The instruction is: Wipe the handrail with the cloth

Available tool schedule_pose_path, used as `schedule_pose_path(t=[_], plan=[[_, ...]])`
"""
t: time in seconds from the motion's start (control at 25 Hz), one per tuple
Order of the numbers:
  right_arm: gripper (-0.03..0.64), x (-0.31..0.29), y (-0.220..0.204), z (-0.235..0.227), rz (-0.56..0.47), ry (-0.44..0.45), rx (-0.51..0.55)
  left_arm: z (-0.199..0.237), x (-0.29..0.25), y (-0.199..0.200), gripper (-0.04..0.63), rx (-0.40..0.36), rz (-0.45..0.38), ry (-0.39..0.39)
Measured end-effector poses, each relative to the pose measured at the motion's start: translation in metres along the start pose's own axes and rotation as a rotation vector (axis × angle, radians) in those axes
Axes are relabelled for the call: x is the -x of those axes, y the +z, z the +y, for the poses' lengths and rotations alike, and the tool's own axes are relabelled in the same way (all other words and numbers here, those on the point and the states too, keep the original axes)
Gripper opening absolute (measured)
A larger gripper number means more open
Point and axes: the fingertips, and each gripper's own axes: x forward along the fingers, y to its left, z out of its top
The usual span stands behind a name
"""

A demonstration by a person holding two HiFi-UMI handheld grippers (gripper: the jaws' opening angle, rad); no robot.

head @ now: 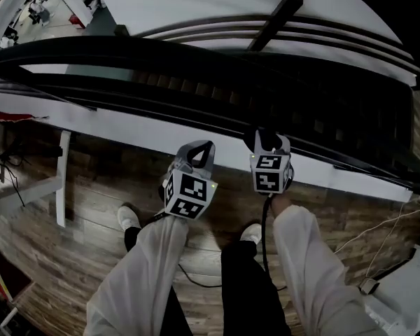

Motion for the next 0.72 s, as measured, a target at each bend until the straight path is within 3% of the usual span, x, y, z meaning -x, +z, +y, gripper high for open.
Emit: schedule_pose_path(t=[0.72], plan=[[0.104, 0.049, -0.128, -0.197, 0.027, -0.144, -0.119, -0.182, -0.115, 0.053, 0.0, -0.109, -0.029, -0.158]])
